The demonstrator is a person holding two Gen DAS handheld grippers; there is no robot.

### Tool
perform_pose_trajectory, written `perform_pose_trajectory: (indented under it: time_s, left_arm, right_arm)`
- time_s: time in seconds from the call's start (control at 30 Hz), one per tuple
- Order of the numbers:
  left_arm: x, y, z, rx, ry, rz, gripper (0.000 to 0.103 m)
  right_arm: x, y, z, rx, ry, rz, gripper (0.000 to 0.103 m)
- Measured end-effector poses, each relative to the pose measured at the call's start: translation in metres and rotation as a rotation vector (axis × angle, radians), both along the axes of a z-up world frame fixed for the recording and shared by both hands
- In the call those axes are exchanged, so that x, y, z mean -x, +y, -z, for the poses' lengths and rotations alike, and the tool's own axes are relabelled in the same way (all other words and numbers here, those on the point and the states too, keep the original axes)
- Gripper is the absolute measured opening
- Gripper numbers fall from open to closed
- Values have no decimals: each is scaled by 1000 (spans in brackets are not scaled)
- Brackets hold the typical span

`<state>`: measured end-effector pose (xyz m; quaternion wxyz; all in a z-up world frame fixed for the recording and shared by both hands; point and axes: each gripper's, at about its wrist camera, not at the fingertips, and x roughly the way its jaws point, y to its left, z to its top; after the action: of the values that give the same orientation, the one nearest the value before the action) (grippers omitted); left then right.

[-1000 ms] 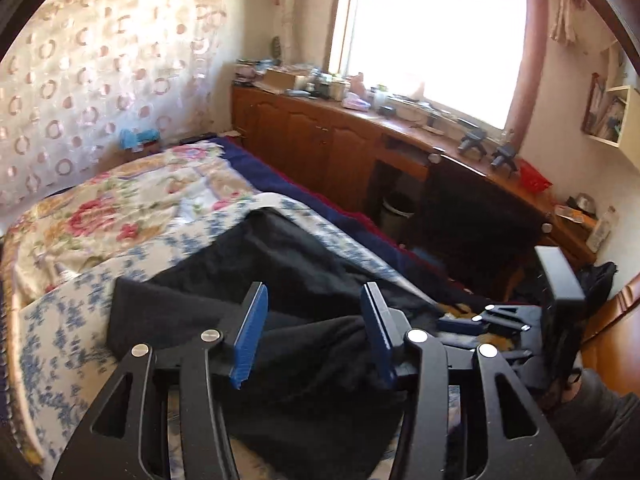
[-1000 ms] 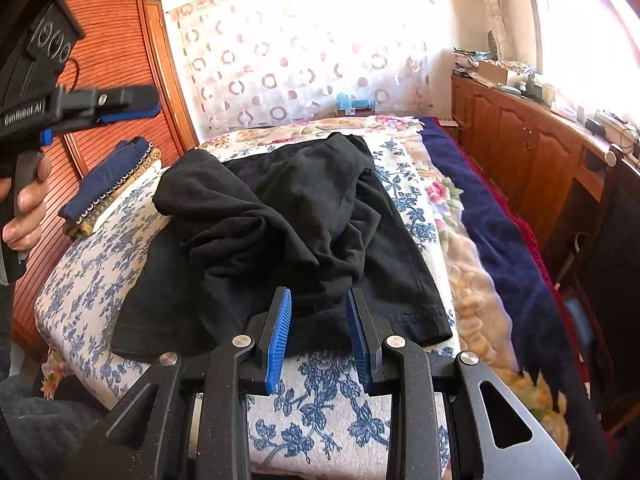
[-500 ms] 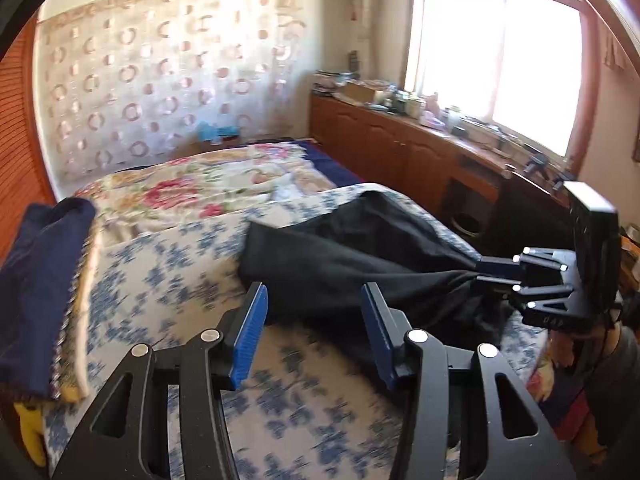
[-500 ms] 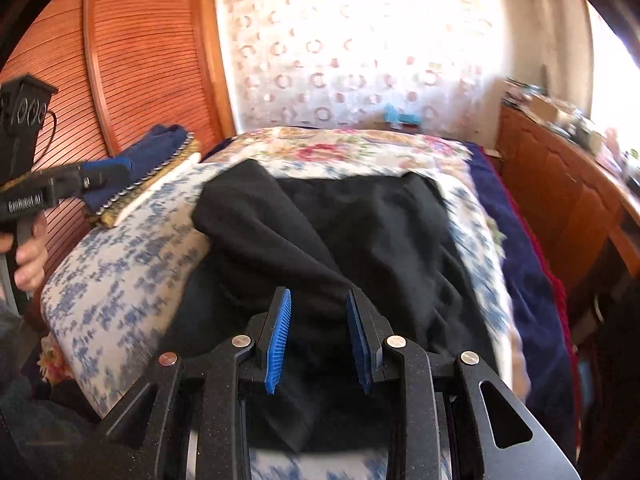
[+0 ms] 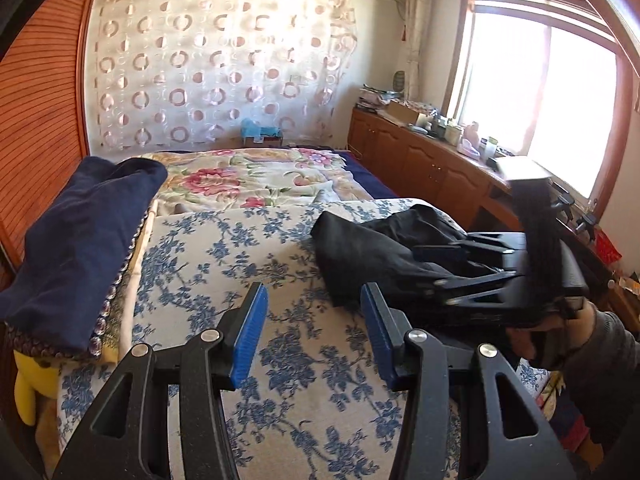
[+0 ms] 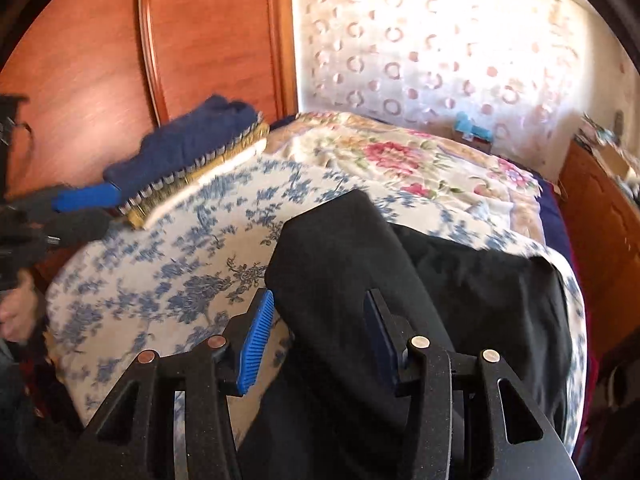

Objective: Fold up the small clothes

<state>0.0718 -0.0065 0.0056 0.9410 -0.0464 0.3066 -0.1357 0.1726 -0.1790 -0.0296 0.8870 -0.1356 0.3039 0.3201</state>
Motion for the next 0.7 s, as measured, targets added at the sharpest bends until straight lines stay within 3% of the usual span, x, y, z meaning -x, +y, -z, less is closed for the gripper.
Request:
perform_pose_trajectory:
  time_s: [0.17,0.27,0.3,0.37,0.6,0.7]
  left_arm:
    - [1,5,7,8,16,-8,50]
    - [1,6,12,10,28,-8,50]
    - [1,6,13,12,31,-8,50]
    - [1,5,15,20,33,-4,50]
    - [1,-3,18,21,43,21,50]
    - [1,-8,20,21,49,33,50]
  right_arm:
    - [-28,30,25,146,14,5,49]
    - [-32,36,27,181,1,1,49]
    - [-32,34,25,176,-1,0,46]
    - [-33,30,21,175,-2,-7,13]
    - [-31,-14,-14,-9,7,30,9]
    - [-34,-35,-27,-38,-20,83,8]
